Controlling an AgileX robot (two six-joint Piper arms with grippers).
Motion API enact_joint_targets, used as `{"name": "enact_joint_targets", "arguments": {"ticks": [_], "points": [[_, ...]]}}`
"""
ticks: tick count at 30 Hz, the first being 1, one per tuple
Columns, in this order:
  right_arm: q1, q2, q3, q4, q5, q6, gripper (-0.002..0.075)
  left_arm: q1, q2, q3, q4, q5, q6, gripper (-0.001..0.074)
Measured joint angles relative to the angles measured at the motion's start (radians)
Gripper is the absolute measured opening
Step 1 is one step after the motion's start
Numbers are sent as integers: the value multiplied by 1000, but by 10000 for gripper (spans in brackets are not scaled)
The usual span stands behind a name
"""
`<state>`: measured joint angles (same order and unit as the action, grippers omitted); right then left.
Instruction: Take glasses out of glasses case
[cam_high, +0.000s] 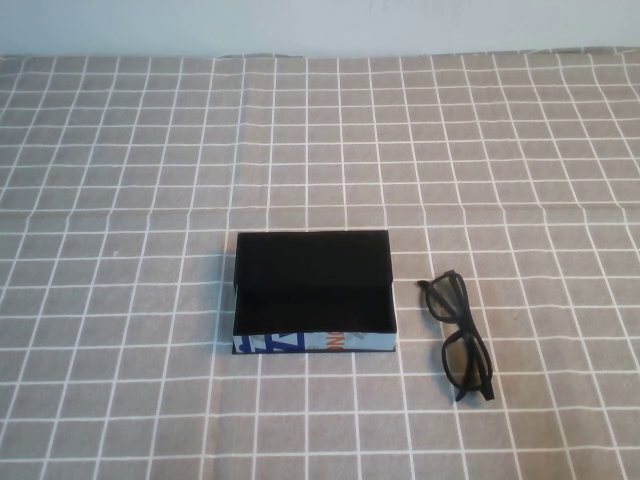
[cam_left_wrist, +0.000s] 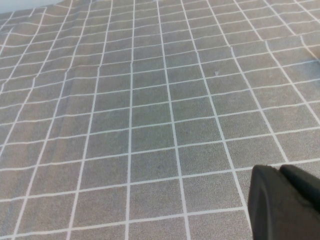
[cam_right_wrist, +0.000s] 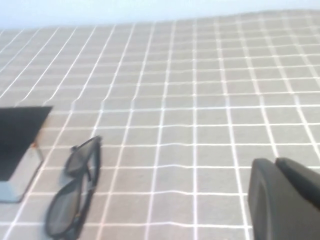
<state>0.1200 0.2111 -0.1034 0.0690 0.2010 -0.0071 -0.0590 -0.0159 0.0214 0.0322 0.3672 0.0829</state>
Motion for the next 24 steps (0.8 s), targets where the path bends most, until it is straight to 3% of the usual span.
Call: {"name": "enact_joint_targets", "arguments": {"ticks": [5,15,24], "points": [[-19,-121,122,4,-113,0,-18,0,0,0,0,0,0,-4],[-21,-219,130,4,93,0,-18,0,0,0,0,0,0,-4],[-21,-219,130,5,111,0,-18,0,0,0,0,0,0,-4]]}}
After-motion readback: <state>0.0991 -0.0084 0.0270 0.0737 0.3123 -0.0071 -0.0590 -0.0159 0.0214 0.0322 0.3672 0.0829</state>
